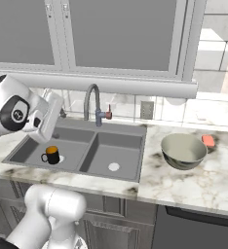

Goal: Pick the mug and place it in the sink. Pick the bowl and place it in the open cabinet and then close the cabinet.

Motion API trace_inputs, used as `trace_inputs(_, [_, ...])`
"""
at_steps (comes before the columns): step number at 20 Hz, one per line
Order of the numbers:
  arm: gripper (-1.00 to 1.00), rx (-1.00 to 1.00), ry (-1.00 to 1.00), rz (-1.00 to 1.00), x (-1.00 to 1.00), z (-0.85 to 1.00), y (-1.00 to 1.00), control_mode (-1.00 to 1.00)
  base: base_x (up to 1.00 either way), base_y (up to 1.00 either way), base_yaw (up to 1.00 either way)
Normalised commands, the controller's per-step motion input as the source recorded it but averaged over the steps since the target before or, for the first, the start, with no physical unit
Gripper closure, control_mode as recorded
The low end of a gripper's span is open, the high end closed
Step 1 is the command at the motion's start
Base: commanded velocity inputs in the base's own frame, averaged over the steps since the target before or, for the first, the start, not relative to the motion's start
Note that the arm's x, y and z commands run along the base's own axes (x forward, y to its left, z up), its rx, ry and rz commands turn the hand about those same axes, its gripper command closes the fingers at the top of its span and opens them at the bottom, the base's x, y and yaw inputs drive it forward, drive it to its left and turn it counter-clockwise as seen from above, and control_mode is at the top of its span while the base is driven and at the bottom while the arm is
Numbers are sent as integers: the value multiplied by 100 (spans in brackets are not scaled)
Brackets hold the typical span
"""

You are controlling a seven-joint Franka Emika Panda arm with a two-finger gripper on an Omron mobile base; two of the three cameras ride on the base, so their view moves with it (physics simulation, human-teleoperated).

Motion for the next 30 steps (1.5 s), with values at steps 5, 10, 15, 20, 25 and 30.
trace_inputs(5, [-100,0,-17,-9,0,7,-38,-100,0,0,0])
trace_inputs(10, [-100,0,-18,-9,0,0,-46,-100,0,0,0])
trace_inputs(15, [-100,4,-4,-19,0,0,-46,-100,0,0,0])
trace_inputs(20, [-100,5,0,-21,0,0,-36,-100,0,0,0])
trace_inputs(25, [-100,3,0,-27,0,0,-39,-100,0,0,0])
trace_inputs(30, [-100,16,6,-11,0,6,-34,-100,0,0,0])
